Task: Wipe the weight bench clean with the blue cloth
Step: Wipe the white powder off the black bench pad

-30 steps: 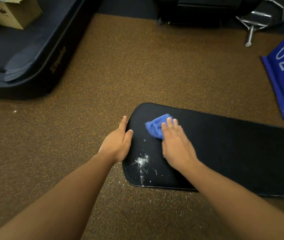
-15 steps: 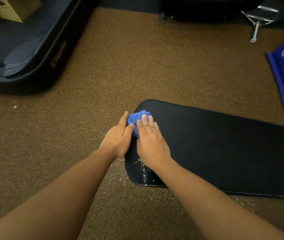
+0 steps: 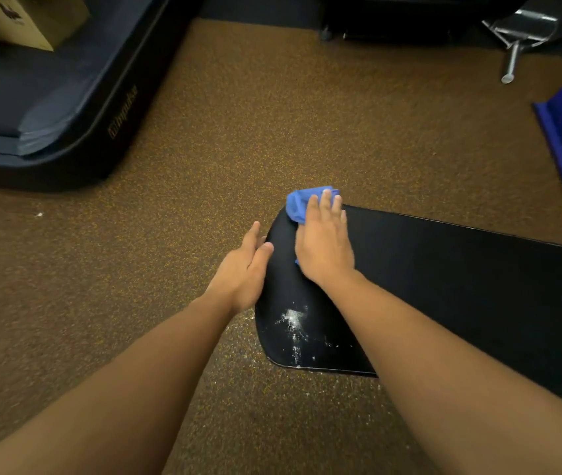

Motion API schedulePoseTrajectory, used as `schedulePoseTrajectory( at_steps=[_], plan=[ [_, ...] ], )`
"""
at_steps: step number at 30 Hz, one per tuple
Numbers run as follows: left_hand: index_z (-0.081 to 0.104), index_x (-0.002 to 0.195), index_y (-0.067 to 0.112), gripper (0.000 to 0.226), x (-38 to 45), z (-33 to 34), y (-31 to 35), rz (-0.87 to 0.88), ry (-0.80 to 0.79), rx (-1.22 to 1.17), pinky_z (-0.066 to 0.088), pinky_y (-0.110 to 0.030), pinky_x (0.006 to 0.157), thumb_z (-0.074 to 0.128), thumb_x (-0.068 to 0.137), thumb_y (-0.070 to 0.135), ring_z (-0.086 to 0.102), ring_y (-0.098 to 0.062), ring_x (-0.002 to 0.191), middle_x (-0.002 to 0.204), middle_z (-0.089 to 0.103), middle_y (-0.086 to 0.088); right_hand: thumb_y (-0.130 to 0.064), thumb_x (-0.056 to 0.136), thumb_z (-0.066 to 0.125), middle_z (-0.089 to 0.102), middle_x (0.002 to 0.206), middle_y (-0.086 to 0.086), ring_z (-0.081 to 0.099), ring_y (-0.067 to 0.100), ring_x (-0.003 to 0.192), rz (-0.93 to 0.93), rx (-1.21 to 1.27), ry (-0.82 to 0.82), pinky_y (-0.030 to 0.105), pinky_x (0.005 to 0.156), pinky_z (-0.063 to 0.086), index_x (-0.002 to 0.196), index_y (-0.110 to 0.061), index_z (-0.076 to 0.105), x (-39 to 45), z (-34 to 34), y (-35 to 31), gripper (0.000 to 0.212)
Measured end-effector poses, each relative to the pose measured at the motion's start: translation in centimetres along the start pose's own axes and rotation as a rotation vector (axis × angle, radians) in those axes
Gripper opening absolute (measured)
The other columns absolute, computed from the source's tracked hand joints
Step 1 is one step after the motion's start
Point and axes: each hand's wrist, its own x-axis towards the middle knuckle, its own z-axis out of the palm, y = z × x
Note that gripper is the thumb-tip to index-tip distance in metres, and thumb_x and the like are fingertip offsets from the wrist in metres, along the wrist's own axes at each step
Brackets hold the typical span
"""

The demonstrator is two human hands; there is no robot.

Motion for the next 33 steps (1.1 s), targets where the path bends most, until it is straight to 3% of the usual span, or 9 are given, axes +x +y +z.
schedulePoseTrajectory(
  at_steps=[4, 7, 10, 13, 15, 18, 27, 33],
  plan=[
    [0.018, 0.152, 0.022, 0.057, 0.8, 0.0, -0.1, -0.043, 0.056, -0.052, 0.020, -0.021, 0.101, 0.031, 0.099, 0.040, 0.032, -0.023, 0.139, 0.153, 0.033, -0.005, -0.015, 0.096, 0.034, 0.002, 0.158, 0.020, -0.005, 0.033, 0.146, -0.213, 0.050, -0.091, 0.043, 0.119, 0.002, 0.149, -0.001, 0.013, -4.2, 0.9, -0.5, 0.058],
    [0.018, 0.152, 0.024, 0.056, 0.9, 0.1, -0.3, -0.057, 0.055, -0.039, 0.023, -0.025, 0.096, 0.029, 0.100, 0.040, 0.035, -0.026, 0.136, 0.151, 0.036, -0.008, -0.019, 0.090, 0.032, 0.025, 0.153, 0.023, 0.018, 0.037, 0.143, -0.365, 0.020, -0.154, 0.048, 0.115, 0.022, 0.143, 0.003, 0.030, -7.6, 0.8, 1.2, 0.058],
    [0.016, 0.151, 0.030, 0.059, 0.8, 0.1, -0.2, -0.058, 0.041, -0.030, 0.022, -0.029, 0.093, 0.027, 0.097, 0.048, 0.036, -0.029, 0.135, 0.148, 0.040, -0.010, -0.013, 0.085, 0.036, 0.035, 0.147, 0.025, 0.030, 0.040, 0.138, -0.335, -0.033, -0.157, 0.052, 0.108, 0.034, 0.138, 0.006, 0.040, -8.1, -0.2, 4.5, 0.056],
    [0.015, 0.151, 0.033, 0.057, 0.6, 0.0, -0.3, -0.055, 0.023, -0.043, 0.024, -0.031, 0.093, 0.026, 0.097, 0.049, 0.037, -0.029, 0.134, 0.146, 0.043, -0.010, -0.006, 0.091, 0.039, 0.008, 0.157, 0.023, 0.003, 0.036, 0.146, -0.152, -0.037, -0.119, 0.043, 0.119, 0.012, 0.147, 0.004, 0.017, -5.2, -1.5, 5.3, 0.061],
    [0.015, 0.151, 0.035, 0.055, 0.4, 0.0, -0.4, -0.045, 0.008, -0.013, 0.027, -0.032, 0.092, 0.026, 0.098, 0.048, 0.041, -0.029, 0.131, 0.144, 0.045, -0.009, -0.011, 0.095, 0.035, 0.000, 0.158, 0.021, -0.004, 0.035, 0.146, -0.041, -0.029, -0.060, 0.041, 0.119, 0.005, 0.148, 0.001, 0.010, -3.6, -1.4, 3.6, 0.060],
    [0.012, 0.151, 0.034, 0.058, 0.3, 0.0, -0.5, 0.002, -0.006, 0.098, 0.034, -0.037, 0.094, 0.025, 0.096, 0.049, 0.047, -0.031, 0.124, 0.138, 0.051, -0.013, -0.018, 0.097, 0.031, -0.002, 0.158, 0.021, -0.006, 0.034, 0.146, 0.013, 0.022, -0.030, 0.042, 0.119, 0.002, 0.149, -0.001, 0.008, -3.7, -0.2, 0.6, 0.059],
    [0.009, 0.152, 0.021, 0.058, -1.2, 1.1, -0.1, 0.138, 0.044, 0.447, 0.035, -0.040, 0.101, 0.026, 0.099, 0.039, 0.044, -0.031, 0.129, 0.151, 0.036, -0.008, -0.020, 0.099, 0.030, -0.005, 0.159, 0.015, -0.011, 0.027, 0.146, -0.309, -0.046, -0.212, 0.036, 0.117, -0.004, 0.150, -0.005, 0.003, -8.5, -0.7, 2.4, 0.060],
    [0.005, 0.152, 0.022, 0.061, -2.3, 1.1, -1.6, 0.167, 0.009, 0.410, 0.034, -0.040, 0.106, 0.027, 0.098, 0.041, 0.037, -0.028, 0.135, 0.157, 0.025, -0.003, -0.015, 0.097, 0.030, -0.003, 0.158, 0.019, -0.007, 0.032, 0.146, -0.099, -0.009, -0.108, 0.041, 0.119, 0.002, 0.149, -0.001, 0.008, -6.8, -0.6, 1.2, 0.059]
  ],
)
